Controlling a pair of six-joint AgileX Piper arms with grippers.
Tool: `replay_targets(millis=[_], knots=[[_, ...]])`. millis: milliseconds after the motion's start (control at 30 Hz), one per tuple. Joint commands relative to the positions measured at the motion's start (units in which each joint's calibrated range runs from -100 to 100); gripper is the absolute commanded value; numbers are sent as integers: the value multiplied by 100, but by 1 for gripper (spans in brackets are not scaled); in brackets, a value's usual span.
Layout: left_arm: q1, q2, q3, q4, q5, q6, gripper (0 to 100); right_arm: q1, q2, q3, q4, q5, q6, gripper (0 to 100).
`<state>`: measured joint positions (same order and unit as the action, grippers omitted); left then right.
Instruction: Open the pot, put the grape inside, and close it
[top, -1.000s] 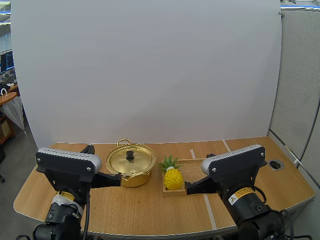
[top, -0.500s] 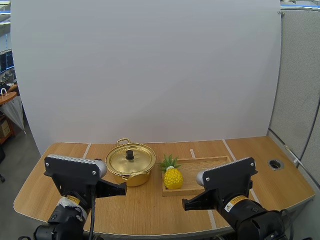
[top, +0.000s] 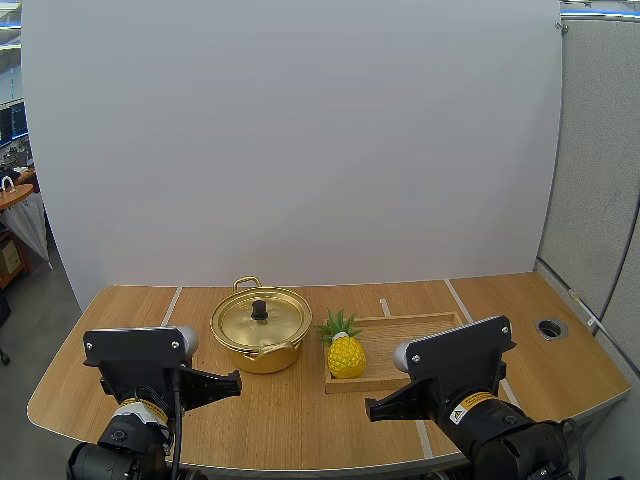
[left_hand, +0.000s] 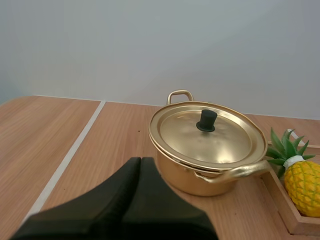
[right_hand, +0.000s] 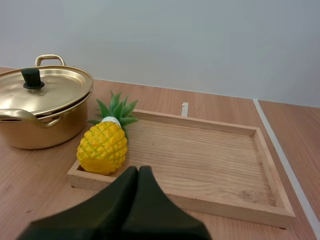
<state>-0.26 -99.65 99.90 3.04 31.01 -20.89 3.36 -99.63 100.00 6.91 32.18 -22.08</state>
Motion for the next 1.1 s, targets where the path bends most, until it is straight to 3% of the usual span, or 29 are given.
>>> replay_targets(millis=[0,1067], knots=[[-20,-35,10,78,0,-67,0,-26,-37,0,12,-21,-29,0],[-20,-35,10,67,98,-194,0,-26,-37,0,12,4,-29,0]])
